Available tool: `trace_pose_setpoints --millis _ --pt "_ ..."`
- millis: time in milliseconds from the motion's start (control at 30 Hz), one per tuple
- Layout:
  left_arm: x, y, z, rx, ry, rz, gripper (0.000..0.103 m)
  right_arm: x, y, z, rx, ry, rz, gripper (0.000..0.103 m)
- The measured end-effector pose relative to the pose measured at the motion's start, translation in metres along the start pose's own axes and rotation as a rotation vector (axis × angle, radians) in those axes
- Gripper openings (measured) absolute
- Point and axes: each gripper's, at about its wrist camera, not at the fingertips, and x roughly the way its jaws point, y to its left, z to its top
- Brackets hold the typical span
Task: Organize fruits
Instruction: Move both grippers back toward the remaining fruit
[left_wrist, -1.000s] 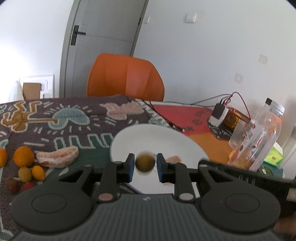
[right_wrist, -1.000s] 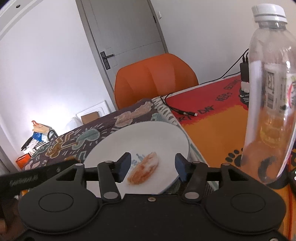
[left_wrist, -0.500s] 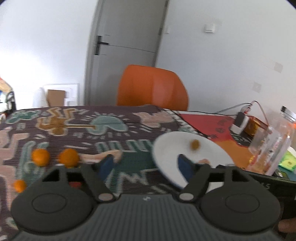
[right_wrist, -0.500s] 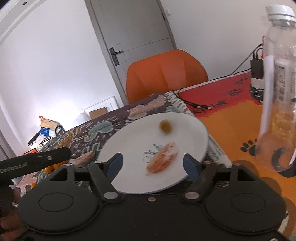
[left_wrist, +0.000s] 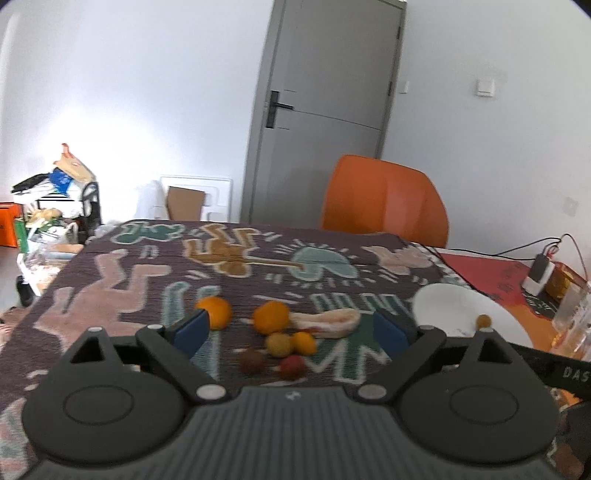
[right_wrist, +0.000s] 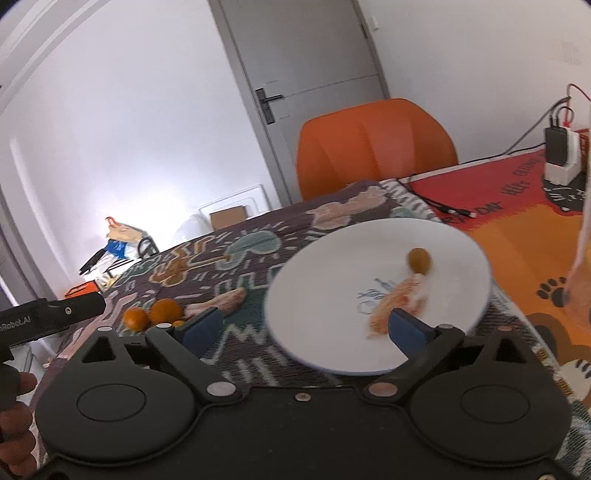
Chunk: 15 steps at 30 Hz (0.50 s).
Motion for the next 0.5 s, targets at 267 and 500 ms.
trace_pose_setpoints --millis 267,500 --pt "-0.013 0.033 -0.009 -0.016 0.008 0.056 0.094 0.007 0.030 -0.004 -0.059 0.018 0.061 0.100" --pt "-0.020 0.058 -0.017 -0.037 0.013 0.083 0.094 0.014 0.053 -0.009 -0.099 0.037 0.117 0.100"
